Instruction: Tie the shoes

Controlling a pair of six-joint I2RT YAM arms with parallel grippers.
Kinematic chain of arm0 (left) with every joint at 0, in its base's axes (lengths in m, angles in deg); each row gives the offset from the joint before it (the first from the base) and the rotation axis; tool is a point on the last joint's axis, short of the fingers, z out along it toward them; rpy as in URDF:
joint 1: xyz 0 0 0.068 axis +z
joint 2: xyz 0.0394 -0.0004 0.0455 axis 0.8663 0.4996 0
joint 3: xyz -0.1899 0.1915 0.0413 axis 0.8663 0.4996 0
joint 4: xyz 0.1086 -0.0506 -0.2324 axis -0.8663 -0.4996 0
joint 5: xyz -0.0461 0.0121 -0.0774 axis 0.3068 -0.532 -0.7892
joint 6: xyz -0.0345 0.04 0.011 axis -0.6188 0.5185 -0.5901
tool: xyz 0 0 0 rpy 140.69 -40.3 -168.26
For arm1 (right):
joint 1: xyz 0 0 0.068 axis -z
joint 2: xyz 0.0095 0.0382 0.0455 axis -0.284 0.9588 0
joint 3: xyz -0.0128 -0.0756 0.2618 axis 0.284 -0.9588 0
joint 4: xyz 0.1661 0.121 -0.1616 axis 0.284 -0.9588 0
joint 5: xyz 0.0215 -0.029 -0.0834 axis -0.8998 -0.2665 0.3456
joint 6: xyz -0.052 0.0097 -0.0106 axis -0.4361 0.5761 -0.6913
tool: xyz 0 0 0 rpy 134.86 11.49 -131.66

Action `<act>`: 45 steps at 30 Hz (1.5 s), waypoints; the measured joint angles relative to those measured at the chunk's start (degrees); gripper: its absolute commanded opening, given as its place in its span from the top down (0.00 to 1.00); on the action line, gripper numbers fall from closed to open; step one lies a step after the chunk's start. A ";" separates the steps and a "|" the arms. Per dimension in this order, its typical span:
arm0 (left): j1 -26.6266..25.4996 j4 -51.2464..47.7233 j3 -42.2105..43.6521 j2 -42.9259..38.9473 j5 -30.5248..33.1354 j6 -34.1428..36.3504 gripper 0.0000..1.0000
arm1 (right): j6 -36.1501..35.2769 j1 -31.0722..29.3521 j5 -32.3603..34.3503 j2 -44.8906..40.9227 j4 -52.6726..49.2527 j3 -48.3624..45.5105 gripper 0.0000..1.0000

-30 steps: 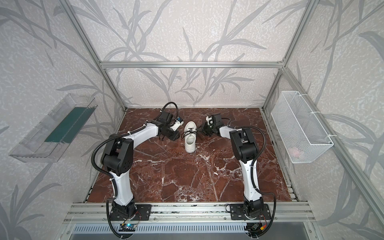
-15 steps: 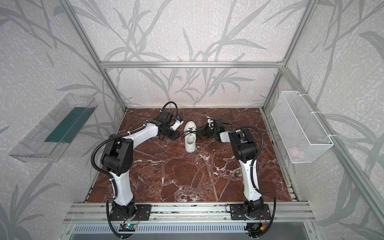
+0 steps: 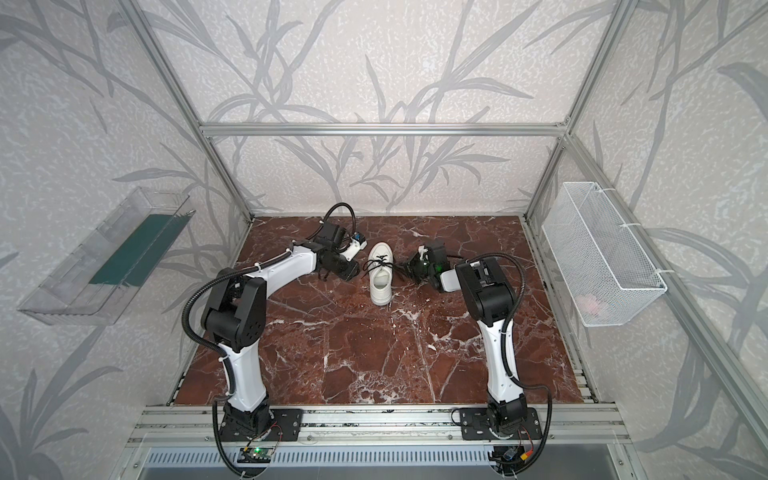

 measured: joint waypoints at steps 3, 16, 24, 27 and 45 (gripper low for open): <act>0.00 0.00 0.00 0.00 0.00 -0.04 0.59 | -1.22 0.04 1.31 -1.79 -0.76 -1.25 1.00; 0.00 0.11 0.02 -0.66 -0.02 -0.15 0.59 | -9.77 -0.52 6.29 -10.49 -8.96 -2.62 1.00; 0.02 0.44 0.33 -0.66 -0.09 -0.50 0.59 | -19.12 -3.41 12.13 -15.34 -19.91 -1.09 1.00; 0.04 0.83 0.83 -0.81 -0.35 -0.63 0.59 | -22.80 -5.31 15.78 -16.57 -25.49 0.22 1.00; 5.55 18.23 12.39 -4.66 -17.09 -17.22 0.48 | -26.49 -8.59 28.02 -17.49 -36.26 3.96 1.00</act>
